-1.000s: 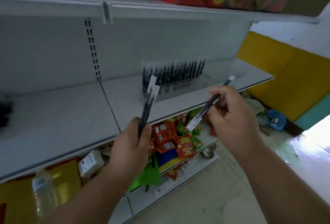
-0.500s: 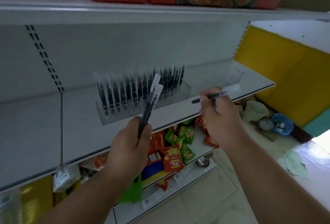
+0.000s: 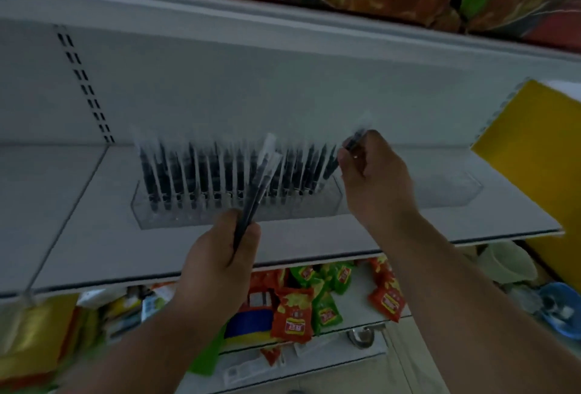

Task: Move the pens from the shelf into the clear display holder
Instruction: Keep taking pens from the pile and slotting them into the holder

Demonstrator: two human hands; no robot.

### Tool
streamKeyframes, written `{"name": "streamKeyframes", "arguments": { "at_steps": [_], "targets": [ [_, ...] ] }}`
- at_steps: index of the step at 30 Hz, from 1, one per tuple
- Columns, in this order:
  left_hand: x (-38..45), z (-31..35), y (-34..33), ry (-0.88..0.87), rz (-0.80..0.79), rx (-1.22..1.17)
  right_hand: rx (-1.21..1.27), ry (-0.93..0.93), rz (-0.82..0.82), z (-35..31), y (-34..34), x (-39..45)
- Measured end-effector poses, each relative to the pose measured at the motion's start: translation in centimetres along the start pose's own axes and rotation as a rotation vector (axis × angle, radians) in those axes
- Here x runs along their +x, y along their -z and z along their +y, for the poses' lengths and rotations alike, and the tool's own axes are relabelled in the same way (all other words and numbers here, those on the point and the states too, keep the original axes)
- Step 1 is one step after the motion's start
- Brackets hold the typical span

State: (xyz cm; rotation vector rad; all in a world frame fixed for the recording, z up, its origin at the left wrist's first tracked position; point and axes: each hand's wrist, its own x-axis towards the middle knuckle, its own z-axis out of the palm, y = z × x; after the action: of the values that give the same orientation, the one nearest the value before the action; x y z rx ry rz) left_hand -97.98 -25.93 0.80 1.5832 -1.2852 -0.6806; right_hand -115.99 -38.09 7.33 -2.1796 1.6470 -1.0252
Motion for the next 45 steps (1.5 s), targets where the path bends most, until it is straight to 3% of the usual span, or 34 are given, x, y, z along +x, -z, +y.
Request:
{"name": "streamKeyframes", "arguments": {
  "at_steps": [9, 17, 21, 25, 29, 32, 34, 37, 41, 45],
  "targets": [
    [-0.6, 1.5, -5.4, 0.075, 0.312, 0.120, 0.031, 0.226, -0.159, 3.0, -0.7, 3.6],
    [-0.9, 2.1, -8.3, 0.094, 0.367, 0.092, -0.145, 0.249, -0.408, 3.7, -1.4, 4.2],
    [0.0, 2.9, -9.2, 0.062, 0.374, 0.081, -0.168, 0.203, -0.426, 4.5, -1.5, 3.8],
    [0.1, 3.1, -10.0, 0.063, 0.360, -0.017, 0.074, 0.193, -0.341, 5.0, 0.1, 3.7],
    [0.6, 3.8, -11.0, 0.010, 0.270, -0.110, 0.528, 0.189, -0.608, 4.0, 1.3, 3.3],
    [1.1, 4.2, -11.5, -0.041, 0.227, -0.151, 0.722, 0.093, -0.689, 4.1, 1.7, 3.2],
    [1.2, 4.4, -11.7, -0.031, 0.279, -0.125, 0.802, 0.040, -0.647, 4.3, 2.2, 3.4],
    [1.0, 3.8, -11.4, 0.062, 0.435, -0.187, 0.847, 0.019, -0.442, 4.9, 2.8, 4.2],
    [0.6, 3.5, -10.9, 0.100, 0.472, -0.160, 0.487, 0.232, -0.137, 6.1, 2.8, 5.3],
    [-0.1, 3.6, -11.4, 0.097, 0.453, -0.123, 0.225, 0.414, -0.110, 6.1, 2.7, 5.5]
  ]
}}
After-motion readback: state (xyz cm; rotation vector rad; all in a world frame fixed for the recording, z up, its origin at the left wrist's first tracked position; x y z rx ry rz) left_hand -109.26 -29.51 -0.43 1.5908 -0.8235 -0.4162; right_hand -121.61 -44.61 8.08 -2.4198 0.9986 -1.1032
